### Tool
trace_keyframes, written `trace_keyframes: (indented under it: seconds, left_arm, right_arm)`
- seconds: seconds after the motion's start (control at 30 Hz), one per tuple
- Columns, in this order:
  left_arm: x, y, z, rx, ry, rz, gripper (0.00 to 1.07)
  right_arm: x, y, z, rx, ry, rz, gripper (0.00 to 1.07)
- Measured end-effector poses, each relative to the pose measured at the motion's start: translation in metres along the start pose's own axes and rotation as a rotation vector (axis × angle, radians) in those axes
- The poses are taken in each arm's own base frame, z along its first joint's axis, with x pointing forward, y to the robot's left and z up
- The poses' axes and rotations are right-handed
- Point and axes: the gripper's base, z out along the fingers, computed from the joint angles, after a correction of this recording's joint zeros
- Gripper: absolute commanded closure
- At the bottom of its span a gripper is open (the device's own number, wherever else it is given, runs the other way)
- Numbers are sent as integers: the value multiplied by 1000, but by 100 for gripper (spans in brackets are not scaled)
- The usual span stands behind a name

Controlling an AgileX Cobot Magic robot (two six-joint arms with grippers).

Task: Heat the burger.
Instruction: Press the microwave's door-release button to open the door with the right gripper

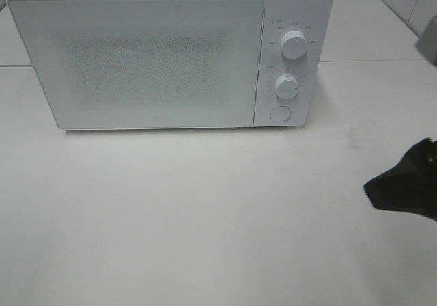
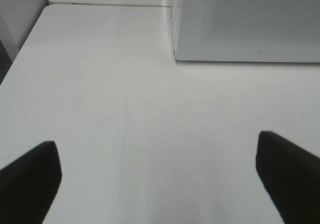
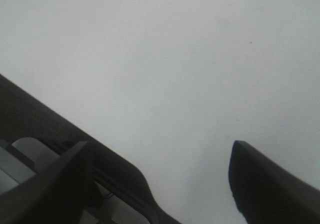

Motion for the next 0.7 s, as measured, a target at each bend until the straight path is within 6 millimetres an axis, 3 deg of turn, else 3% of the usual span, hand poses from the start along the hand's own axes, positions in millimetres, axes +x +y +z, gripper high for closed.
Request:
trace_keyframes:
  seconds: [0.13, 0.43, 0.53, 0.7]
  left_arm:
    - [0, 0, 0, 0, 0, 0, 9]
    - [0, 0, 0, 0, 0, 0, 9]
    - [0, 0, 0, 0, 0, 0, 9]
    - [0, 0, 0, 0, 0, 0, 9]
  right_arm:
    - [12, -17, -25, 72, -81, 102, 35]
    - [40, -19, -74, 135, -352, 163, 35]
    - [51, -17, -83, 150, -409, 172, 35]
    - [72, -15, -79, 153, -448, 168, 35]
